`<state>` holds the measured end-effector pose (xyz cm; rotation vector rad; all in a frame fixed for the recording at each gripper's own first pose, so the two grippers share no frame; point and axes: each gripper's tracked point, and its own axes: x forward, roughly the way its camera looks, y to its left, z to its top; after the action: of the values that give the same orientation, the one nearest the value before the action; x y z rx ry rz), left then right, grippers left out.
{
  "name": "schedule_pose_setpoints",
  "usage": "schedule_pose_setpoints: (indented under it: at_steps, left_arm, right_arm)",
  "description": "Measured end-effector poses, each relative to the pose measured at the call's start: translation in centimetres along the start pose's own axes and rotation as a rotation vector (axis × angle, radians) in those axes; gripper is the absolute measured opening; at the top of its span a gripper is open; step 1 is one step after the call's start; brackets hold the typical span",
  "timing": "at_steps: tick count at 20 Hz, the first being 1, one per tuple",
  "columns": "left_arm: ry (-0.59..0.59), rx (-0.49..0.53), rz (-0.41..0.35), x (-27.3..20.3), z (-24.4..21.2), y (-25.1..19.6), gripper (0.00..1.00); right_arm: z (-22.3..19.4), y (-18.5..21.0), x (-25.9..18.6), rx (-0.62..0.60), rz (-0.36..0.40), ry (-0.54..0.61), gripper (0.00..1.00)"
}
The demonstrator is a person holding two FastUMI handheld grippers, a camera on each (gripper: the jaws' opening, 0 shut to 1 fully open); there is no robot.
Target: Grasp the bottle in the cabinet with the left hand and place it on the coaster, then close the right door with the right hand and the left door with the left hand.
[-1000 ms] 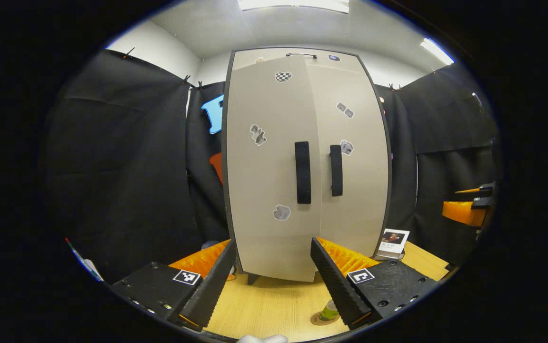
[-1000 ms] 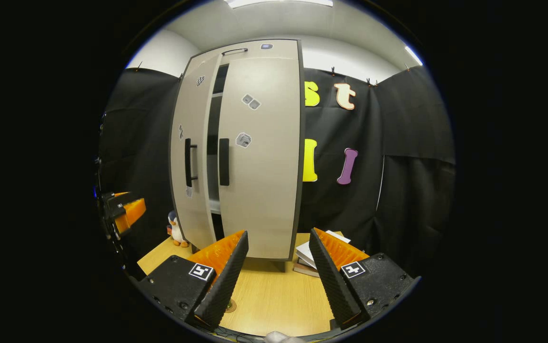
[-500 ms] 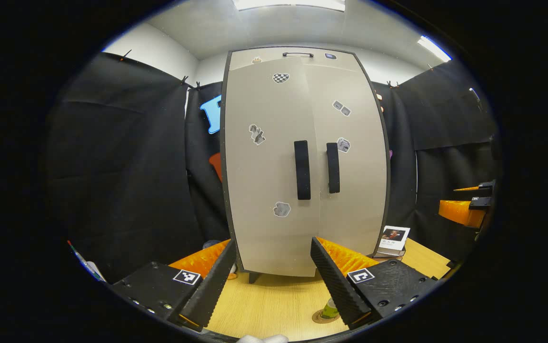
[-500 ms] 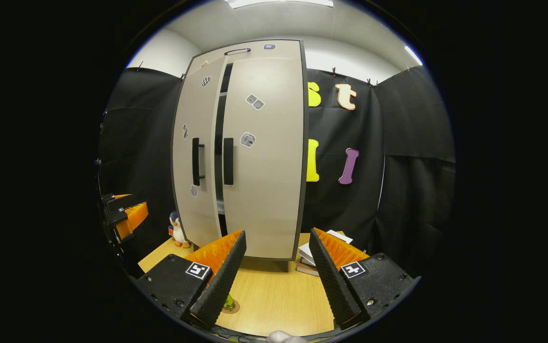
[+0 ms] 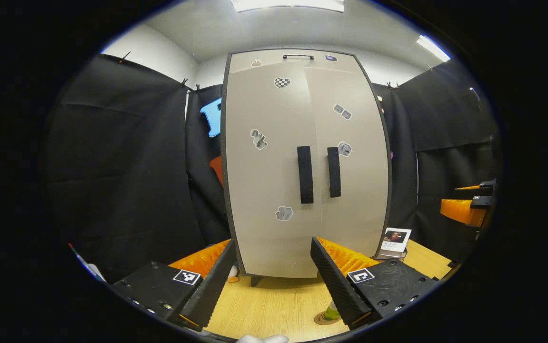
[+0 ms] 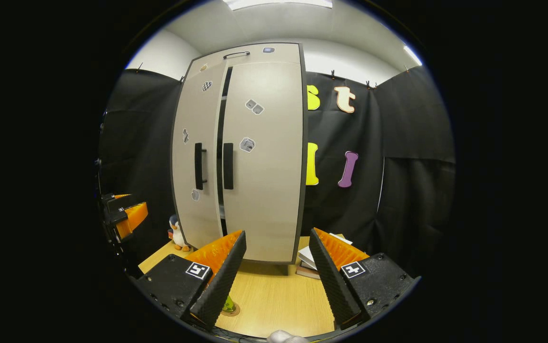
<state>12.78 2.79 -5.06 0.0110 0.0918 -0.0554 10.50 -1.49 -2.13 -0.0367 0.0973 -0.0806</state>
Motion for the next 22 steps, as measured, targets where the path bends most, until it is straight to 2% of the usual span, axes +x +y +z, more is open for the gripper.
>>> schedule_pose_setpoints:
  at_steps: [22]
  left_arm:
    - [0.017, -0.006, -0.012, 1.2, -0.7, -0.9, 0.96]
  right_arm:
    - [0.3, -0.1, 0.8, 0.008, 0.012, -0.006, 0.82]
